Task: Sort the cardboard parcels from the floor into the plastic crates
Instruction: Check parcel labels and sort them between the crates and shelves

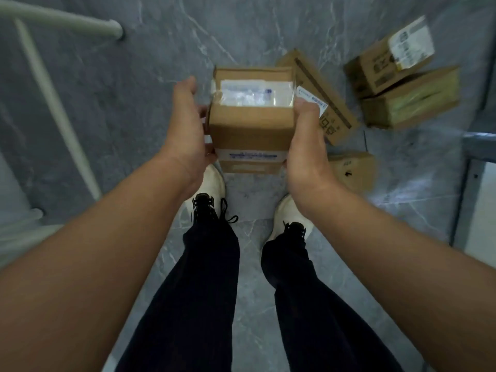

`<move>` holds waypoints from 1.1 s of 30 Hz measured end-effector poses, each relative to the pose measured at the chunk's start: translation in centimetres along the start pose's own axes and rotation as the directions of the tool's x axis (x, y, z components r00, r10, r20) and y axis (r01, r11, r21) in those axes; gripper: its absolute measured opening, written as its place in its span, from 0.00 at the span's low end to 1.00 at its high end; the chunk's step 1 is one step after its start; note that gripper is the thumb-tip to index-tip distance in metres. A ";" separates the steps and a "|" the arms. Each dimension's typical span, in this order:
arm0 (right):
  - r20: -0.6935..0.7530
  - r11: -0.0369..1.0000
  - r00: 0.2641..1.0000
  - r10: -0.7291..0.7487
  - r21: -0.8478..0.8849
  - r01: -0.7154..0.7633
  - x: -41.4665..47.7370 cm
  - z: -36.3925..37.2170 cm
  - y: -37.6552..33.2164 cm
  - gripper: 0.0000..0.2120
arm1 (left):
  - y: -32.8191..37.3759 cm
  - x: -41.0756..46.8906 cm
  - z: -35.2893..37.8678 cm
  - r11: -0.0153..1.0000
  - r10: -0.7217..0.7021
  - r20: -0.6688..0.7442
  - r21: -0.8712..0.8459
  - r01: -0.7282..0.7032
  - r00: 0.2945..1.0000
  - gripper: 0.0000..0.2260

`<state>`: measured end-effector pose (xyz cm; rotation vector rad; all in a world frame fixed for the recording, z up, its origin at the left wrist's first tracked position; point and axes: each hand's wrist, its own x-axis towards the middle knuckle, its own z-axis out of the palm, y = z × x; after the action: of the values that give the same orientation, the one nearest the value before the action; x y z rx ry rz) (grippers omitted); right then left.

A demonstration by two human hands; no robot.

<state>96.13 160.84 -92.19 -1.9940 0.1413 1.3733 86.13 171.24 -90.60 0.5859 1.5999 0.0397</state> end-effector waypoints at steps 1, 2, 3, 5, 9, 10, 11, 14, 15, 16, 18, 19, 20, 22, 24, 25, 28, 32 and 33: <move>-0.010 1.000 1.000 -0.007 0.021 0.007 -1.4 -0.2 -1.1 0.43 | 0.6 -1.3 -0.1 1.000 0.013 0.016 -0.008 -0.013 1.000 0.30; -0.020 0.999 1.000 -0.022 0.040 0.023 -2.8 -0.5 -2.2 0.43 | 1.3 -2.6 -0.3 1.000 0.024 0.031 -0.017 -0.023 0.999 0.31; -0.026 0.997 0.999 -0.043 0.056 0.044 -4.2 -0.8 -3.4 0.43 | 1.9 -4.0 -0.5 0.999 0.036 0.041 -0.028 -0.035 0.998 0.31; -0.035 0.993 0.995 -0.092 0.070 0.094 -6.9 -1.5 -5.7 0.40 | 3.2 -6.6 -1.1 0.996 0.078 0.043 -0.040 -0.076 0.996 0.29; -0.073 0.963 0.967 -0.242 0.101 0.249 -12.8 -3.0 -9.7 0.32 | 5.8 -12.7 -1.6 0.978 0.169 0.058 -0.136 -0.160 0.984 0.23; -0.071 0.956 0.963 -0.260 0.126 0.267 -14.2 -3.4 -10.7 0.32 | 6.3 -14.2 -1.7 0.971 0.200 0.050 -0.144 -0.191 0.979 0.22; -0.072 0.950 0.961 -0.268 0.149 0.276 -15.6 -3.8 -11.5 0.32 | 6.9 -15.6 -1.9 0.965 0.230 0.047 -0.137 -0.222 0.972 0.22; -0.098 0.935 0.958 -0.271 0.210 0.286 -19.5 -5.4 -13.8 0.35 | 8.5 -19.8 -2.6 0.954 0.290 0.075 -0.101 -0.283 0.954 0.22; -0.117 0.927 0.954 -0.277 0.230 0.297 -20.8 -5.8 -14.3 0.35 | 9.0 -21.0 -2.7 0.951 0.305 0.080 -0.081 -0.299 0.949 0.21; -0.139 0.917 0.948 -0.286 0.246 0.313 -22.1 -6.1 -14.8 0.35 | 9.5 -22.4 -2.8 0.945 0.324 0.086 -0.070 -0.318 0.942 0.21; -0.211 0.891 0.923 -0.321 0.262 0.370 -24.9 -6.7 -15.5 0.35 | 10.6 -25.2 -3.2 0.929 0.368 0.091 -0.066 -0.363 0.925 0.19; -0.252 0.871 0.905 -0.344 0.275 0.407 -26.3 -7.0 -15.6 0.35 | 11.0 -26.7 -3.3 0.922 0.387 0.101 -0.056 -0.383 0.917 0.19; -0.290 0.846 0.886 -0.362 0.297 0.442 -27.9 -7.5 -15.8 0.36 | 11.4 -28.2 -3.5 0.915 0.403 0.124 -0.043 -0.401 0.907 0.19; -0.335 0.813 0.861 -0.383 0.320 0.486 -31.5 -8.5 -15.7 0.40 | 12.0 -32.3 -4.0 0.901 0.431 0.178 -0.024 -0.434 0.885 0.19; -0.369 0.775 0.831 -0.416 0.334 0.536 -35.9 -9.6 -15.3 0.40 | 12.2 -37.0 -4.6 0.879 0.466 0.261 -0.025 -0.477 0.845 0.21; -0.390 0.746 0.814 -0.431 0.354 0.565 -38.3 -10.2 -15.1 0.36 | 12.3 -39.7 -5.0 0.863 0.488 0.303 -0.025 -0.505 0.819 0.22; -0.452 0.662 0.769 -0.453 0.408 0.629 -46.5 -12.1 -14.2 0.27 | 11.7 -47.9 -6.3 0.814 0.536 0.415 -0.021 -0.581 0.735 0.24; -0.566 0.593 0.690 -0.451 0.388 0.705 -57.3 -15.1 -13.6 0.28 | 10.4 -58.2 -8.0 0.784 0.553 0.527 -0.069 -0.616 0.645 0.24; -0.583 0.575 0.667 -0.464 0.375 0.727 -60.2 -16.1 -13.4 0.27 | 9.8 -61.0 -8.3 0.780 0.558 0.543 -0.085 -0.620 0.628 0.23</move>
<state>88.83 143.94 -31.17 -1.5314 0.0397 0.3383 81.69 158.65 -29.74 1.0956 0.7964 0.2591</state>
